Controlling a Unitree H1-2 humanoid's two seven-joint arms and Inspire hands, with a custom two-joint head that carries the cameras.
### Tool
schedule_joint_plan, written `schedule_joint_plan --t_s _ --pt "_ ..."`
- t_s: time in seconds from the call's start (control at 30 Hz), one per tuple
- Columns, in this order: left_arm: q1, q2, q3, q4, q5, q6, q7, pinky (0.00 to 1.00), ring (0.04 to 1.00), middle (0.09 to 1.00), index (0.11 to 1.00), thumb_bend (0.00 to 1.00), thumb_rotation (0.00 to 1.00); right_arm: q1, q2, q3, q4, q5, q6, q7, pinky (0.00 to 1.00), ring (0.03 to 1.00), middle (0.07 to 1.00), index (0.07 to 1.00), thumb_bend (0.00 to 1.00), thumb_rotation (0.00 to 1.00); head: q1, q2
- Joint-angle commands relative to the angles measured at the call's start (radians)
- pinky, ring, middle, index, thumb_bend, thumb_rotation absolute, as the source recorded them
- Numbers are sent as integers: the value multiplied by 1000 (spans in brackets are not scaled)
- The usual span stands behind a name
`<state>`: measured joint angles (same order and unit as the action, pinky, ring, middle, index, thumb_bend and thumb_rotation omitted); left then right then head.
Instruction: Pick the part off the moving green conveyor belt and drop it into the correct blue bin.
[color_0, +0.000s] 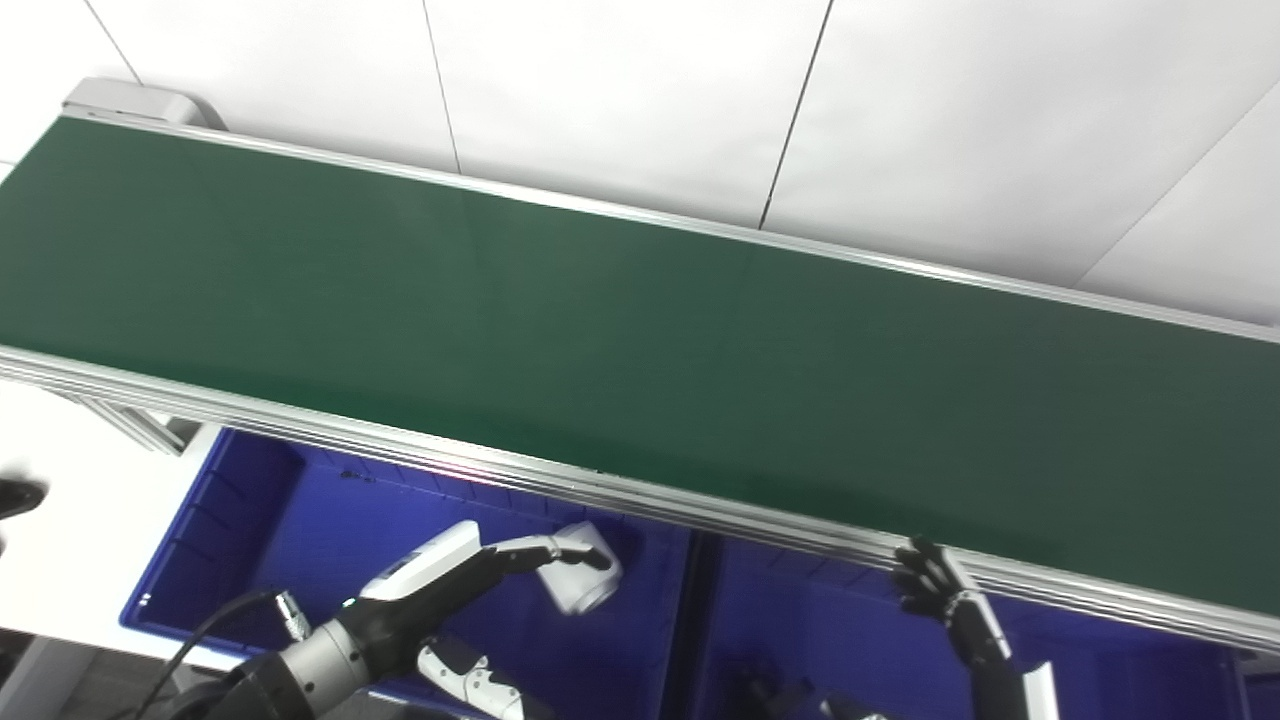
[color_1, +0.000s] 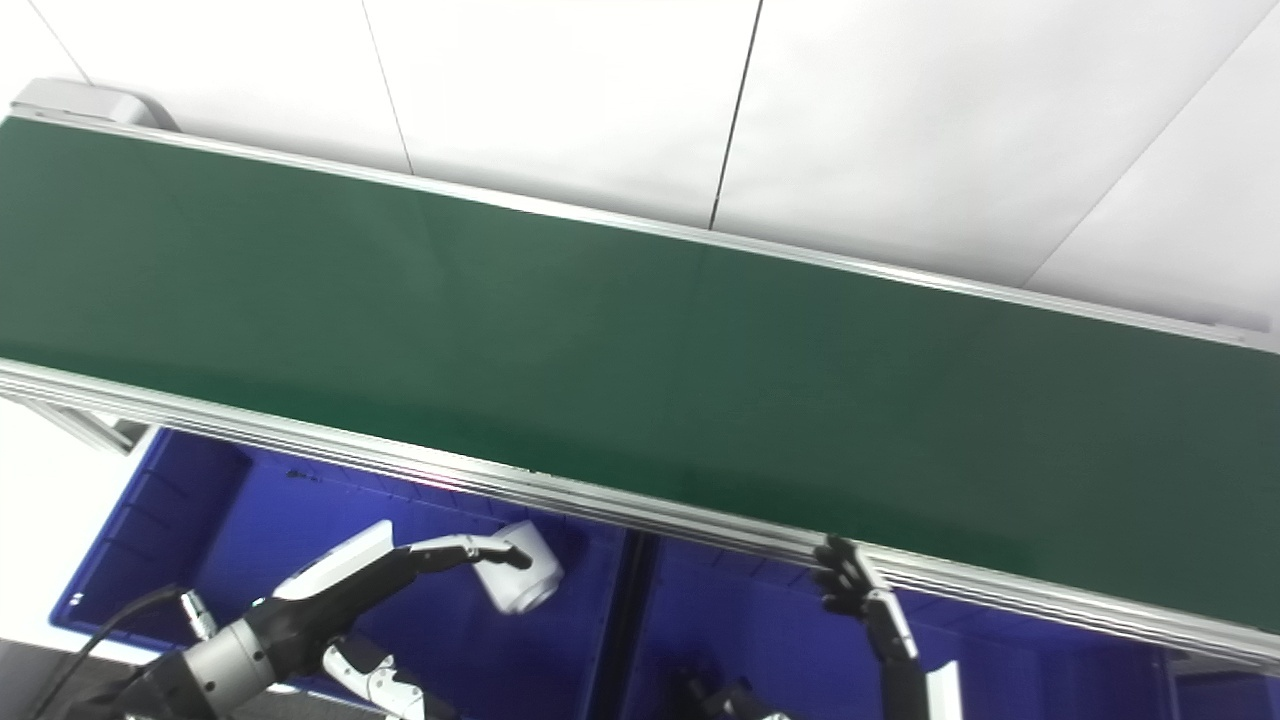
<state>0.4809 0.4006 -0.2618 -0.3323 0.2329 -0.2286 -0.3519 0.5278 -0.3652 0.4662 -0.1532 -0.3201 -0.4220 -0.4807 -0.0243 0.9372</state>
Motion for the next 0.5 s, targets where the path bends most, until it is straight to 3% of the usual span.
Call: schedule_joint_plan --t_s 0.0,0.47 --pt "-3 -19 -5 -35 -52 -20 14 791 870 902 847 803 482 23 18 -24 -47 -7 -44 44 714 776 824 870 851 415 -16 1" --pt "-88 -72 -9 101 -225 -105 -9 883 930 958 935 845 352 86 151 -118 -115 -78 53 245 759 842 887 958 835 429 -150 -10"
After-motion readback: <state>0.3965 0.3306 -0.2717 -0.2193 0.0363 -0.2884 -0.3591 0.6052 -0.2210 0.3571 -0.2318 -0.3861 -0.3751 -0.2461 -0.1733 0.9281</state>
